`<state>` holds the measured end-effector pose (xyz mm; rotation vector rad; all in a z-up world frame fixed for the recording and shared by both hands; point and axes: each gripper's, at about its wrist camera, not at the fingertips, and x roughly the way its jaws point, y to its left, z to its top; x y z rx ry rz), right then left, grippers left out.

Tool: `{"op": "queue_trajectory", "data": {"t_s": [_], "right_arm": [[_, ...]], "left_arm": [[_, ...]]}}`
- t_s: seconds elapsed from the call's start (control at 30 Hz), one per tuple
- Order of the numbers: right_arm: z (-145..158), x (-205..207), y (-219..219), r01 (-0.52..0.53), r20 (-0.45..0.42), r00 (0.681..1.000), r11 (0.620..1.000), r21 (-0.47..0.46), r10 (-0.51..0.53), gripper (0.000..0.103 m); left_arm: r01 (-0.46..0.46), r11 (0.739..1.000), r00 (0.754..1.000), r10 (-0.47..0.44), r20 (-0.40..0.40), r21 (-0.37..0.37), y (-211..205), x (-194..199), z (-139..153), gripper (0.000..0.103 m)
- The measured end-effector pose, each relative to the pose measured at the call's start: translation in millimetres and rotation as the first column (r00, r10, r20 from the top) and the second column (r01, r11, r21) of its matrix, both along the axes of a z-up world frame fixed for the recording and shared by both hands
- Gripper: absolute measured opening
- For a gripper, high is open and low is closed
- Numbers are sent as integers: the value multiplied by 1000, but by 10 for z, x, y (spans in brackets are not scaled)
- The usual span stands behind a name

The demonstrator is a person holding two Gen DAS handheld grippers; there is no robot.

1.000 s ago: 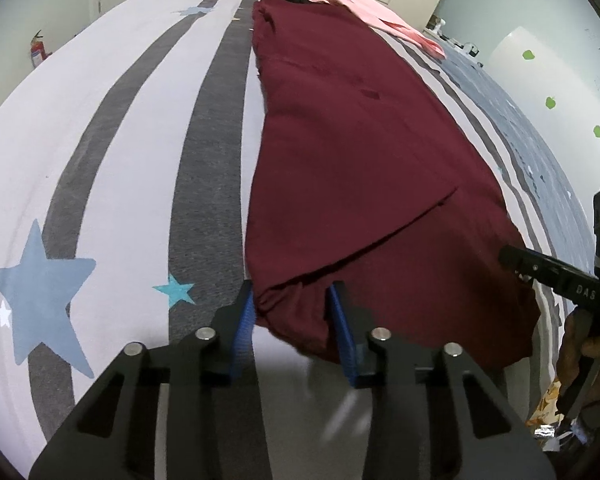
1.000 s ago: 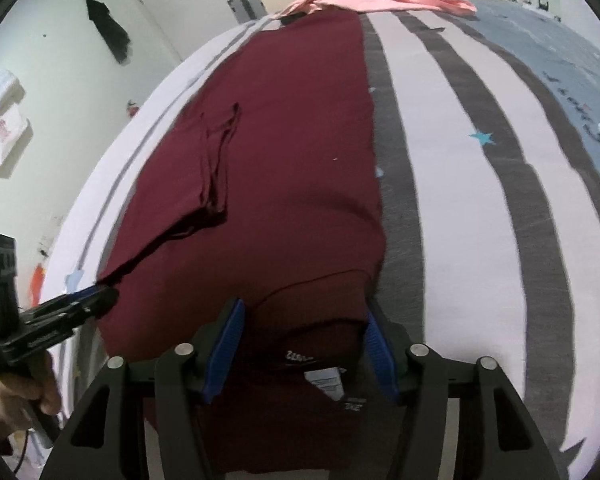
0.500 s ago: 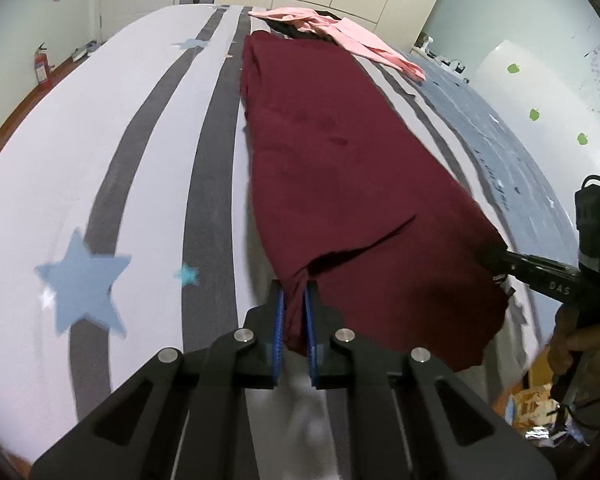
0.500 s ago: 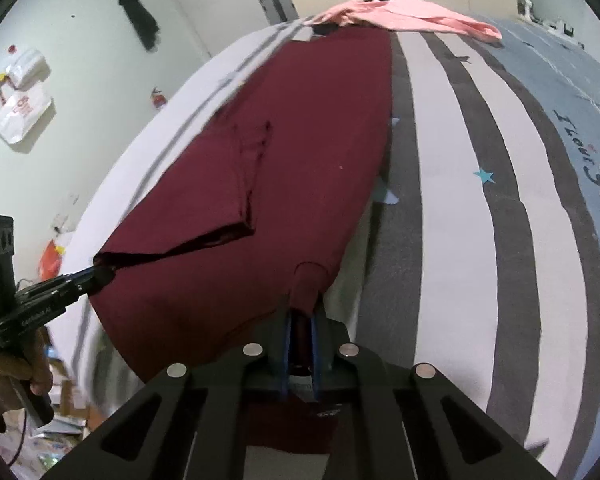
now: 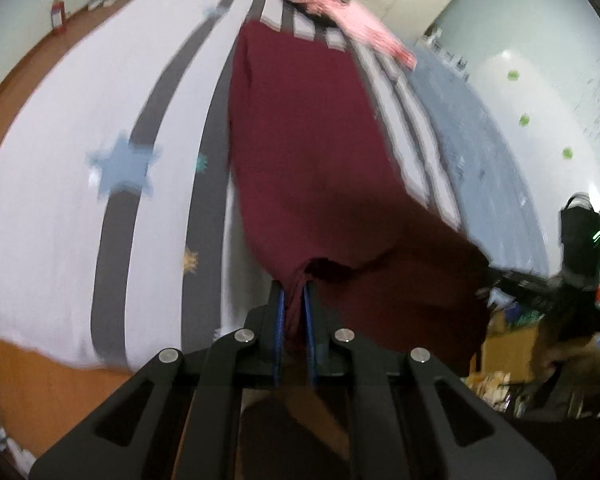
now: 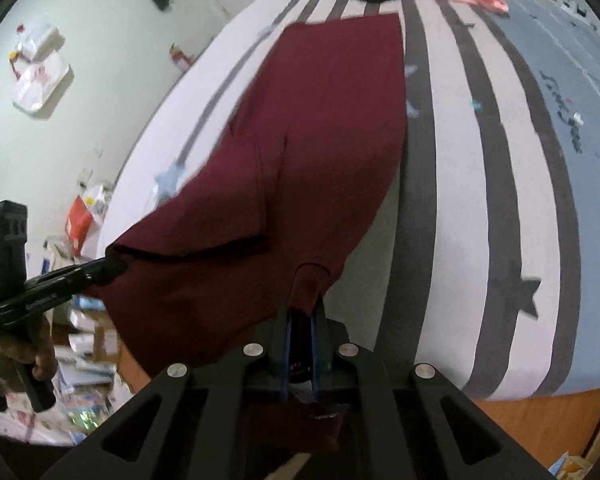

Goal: Fold clothes

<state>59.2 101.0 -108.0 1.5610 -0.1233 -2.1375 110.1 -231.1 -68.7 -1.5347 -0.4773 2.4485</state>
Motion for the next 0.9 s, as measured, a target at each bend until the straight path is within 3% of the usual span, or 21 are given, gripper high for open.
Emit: {"op": "queue_trajectory", "data": {"t_s": [0.17,0.33,0.43,0.67,0.9], "right_arm": [[300,-564,-105,58,-130,990,998,-22,-60,6],[444,-1344,-157,98,-231,967,993,-70,-112,6],[346,-1898,-237,99,-250,961,991,-94,-120,6],[-236,-3183,-371,137,-205,966,984,-113,-158,6],[-554,-3698,-390,140,-149,976,982,-127,-159,6]], "left_arm": [[-15,1000,986,19,-166,24,-122,-724,333,7],[-42,999,965,37,-259,-16,-311,-1746,249,7],[-45,998,961,29,-274,-50,-386,-2307,41,7],[4,990,968,-40,-248,-144,-199,-3494,-485,7],[0,985,984,-31,-177,-173,-163,-4109,-807,7]]}}
